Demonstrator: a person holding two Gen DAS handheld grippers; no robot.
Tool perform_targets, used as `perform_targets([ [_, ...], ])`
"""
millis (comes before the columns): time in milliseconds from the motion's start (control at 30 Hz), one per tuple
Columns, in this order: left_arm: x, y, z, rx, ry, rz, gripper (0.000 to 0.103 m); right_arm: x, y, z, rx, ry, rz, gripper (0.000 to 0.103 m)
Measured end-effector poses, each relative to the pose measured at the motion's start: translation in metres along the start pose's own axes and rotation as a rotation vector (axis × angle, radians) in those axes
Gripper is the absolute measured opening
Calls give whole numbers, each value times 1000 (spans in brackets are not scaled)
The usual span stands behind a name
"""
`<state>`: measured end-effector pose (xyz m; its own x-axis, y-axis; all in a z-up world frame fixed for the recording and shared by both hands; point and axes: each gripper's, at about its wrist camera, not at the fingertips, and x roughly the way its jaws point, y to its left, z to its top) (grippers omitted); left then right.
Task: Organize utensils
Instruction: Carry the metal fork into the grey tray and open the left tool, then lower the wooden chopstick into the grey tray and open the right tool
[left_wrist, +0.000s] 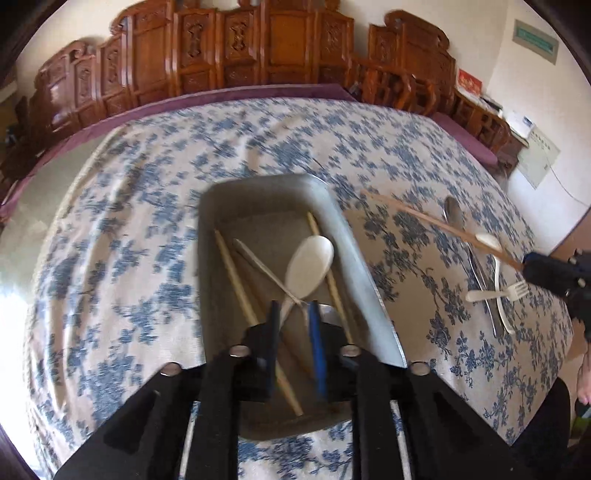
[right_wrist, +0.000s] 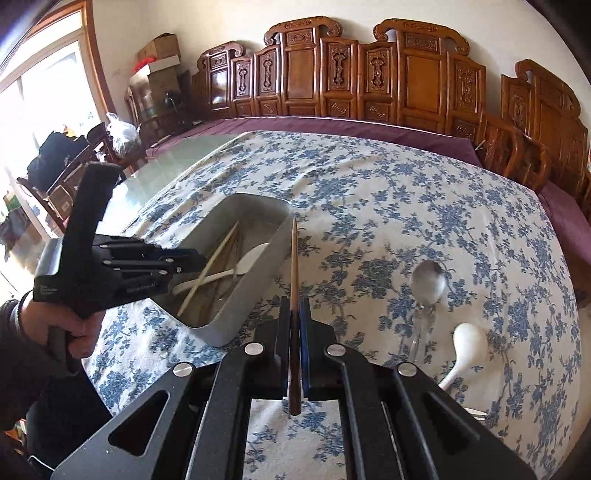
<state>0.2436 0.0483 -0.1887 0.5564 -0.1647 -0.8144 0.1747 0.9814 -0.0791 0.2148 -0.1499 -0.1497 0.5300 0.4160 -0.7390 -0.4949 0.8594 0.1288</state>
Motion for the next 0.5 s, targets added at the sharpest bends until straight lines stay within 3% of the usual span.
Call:
perform_targets([
  [500, -41, 73, -21, -146, -75, 87, 17, 47, 65, 25, -63, 43, 34, 6],
])
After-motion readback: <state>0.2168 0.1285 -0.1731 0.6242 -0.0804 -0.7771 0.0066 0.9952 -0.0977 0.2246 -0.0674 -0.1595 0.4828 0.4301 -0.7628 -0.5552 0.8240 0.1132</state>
